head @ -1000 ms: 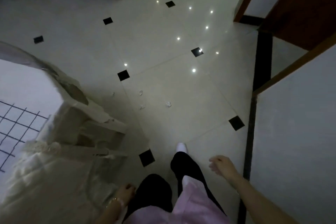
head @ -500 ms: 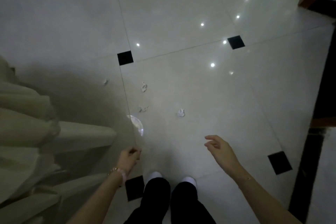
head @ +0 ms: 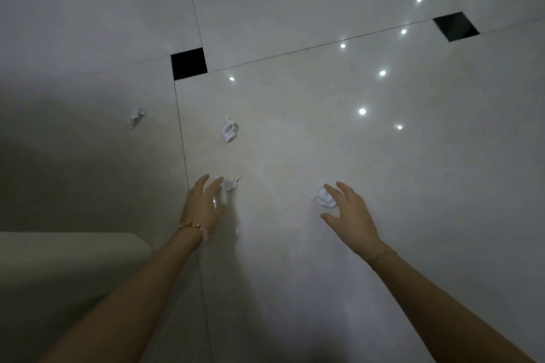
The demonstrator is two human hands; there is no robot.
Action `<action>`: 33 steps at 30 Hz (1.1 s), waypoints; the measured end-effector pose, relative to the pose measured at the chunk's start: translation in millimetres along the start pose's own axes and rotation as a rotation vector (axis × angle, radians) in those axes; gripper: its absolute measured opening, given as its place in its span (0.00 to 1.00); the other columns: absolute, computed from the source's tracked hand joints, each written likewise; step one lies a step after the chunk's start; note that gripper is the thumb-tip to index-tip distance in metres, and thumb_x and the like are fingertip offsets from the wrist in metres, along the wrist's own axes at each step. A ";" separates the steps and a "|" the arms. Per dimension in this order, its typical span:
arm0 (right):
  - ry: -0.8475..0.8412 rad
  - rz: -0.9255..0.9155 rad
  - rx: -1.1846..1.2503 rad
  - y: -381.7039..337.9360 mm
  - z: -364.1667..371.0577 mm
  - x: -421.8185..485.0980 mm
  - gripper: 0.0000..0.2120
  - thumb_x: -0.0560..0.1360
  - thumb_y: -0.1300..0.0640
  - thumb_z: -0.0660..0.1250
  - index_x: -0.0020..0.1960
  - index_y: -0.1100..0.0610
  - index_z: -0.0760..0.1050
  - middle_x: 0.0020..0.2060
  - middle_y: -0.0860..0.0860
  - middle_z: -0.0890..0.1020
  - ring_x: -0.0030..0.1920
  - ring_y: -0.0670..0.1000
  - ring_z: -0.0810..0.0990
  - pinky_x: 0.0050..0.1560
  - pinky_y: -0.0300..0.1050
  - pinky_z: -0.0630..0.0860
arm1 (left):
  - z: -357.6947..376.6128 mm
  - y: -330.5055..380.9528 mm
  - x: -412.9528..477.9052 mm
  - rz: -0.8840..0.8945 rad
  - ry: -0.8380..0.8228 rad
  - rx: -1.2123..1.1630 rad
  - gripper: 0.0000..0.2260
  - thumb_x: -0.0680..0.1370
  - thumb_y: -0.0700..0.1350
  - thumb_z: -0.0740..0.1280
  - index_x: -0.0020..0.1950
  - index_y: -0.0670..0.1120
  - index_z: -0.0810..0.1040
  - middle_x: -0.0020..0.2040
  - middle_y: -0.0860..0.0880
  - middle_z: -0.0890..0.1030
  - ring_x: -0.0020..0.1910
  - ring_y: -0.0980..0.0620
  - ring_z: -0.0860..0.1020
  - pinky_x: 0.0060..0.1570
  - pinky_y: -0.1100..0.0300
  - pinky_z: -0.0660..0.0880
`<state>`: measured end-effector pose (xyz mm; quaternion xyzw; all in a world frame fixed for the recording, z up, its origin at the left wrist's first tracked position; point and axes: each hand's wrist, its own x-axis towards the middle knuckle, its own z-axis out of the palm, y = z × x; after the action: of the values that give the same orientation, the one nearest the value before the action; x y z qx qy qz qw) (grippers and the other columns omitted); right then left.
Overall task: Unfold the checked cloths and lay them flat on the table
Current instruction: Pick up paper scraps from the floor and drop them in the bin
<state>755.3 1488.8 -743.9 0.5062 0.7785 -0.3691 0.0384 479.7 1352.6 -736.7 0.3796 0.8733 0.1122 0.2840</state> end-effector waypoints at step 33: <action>0.082 0.429 0.648 -238.3 -378.8 -324.1 0.17 0.74 0.51 0.68 0.37 0.65 0.75 0.31 0.54 0.73 0.35 0.52 0.72 0.42 0.46 0.72 | -382.1 226.1 -330.7 -0.395 -0.173 -0.796 0.05 0.79 0.44 0.65 0.46 0.43 0.74 0.38 0.44 0.75 0.33 0.51 0.74 0.31 0.65 0.72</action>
<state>836.6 1423.8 -201.2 0.6578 0.4989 -0.5588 -0.0784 575.2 1275.0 -197.0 0.0748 0.7911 0.3507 0.4956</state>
